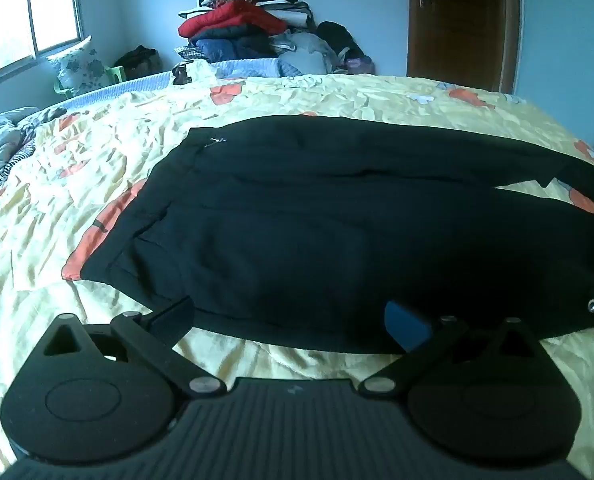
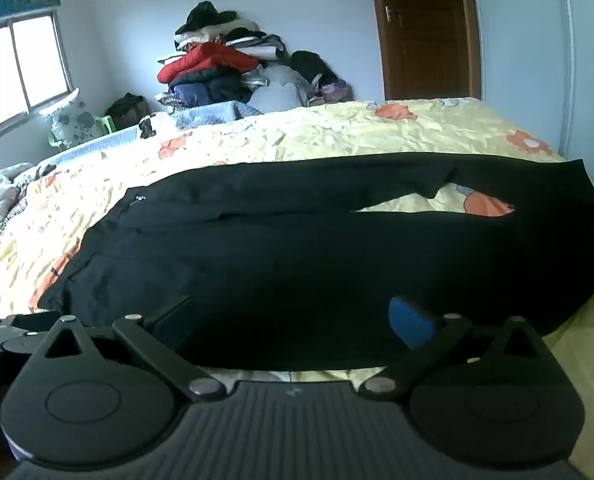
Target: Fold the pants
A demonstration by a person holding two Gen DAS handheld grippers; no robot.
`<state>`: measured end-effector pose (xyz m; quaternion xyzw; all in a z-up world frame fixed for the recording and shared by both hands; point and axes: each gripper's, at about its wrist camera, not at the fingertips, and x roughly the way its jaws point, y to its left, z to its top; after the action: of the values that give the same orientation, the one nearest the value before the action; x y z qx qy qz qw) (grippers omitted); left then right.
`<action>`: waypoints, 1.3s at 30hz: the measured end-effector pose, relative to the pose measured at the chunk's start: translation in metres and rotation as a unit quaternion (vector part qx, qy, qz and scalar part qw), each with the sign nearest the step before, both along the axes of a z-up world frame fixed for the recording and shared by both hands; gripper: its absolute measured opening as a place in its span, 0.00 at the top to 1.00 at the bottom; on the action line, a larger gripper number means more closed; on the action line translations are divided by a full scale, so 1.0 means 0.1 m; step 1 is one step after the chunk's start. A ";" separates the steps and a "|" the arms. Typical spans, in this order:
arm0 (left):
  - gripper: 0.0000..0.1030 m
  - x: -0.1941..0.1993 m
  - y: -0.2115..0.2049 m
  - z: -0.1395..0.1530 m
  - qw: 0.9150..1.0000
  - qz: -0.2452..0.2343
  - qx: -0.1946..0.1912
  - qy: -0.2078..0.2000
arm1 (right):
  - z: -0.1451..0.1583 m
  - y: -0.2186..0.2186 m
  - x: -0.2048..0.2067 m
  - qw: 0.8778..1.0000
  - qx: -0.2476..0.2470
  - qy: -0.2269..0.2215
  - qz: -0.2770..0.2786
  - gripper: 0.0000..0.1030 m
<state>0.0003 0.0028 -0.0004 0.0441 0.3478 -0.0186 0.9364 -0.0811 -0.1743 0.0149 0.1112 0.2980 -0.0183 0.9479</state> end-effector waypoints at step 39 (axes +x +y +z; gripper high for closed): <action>0.00 -0.03 0.00 0.00 1.000 0.004 0.016 -0.016 | -0.12 0.02 0.02 1.000 -0.003 0.014 0.006 0.00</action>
<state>-0.0023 0.0024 -0.0002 0.0580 0.3334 -0.0081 0.9410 -0.0787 -0.1722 0.0032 0.1066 0.3123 -0.0151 0.9439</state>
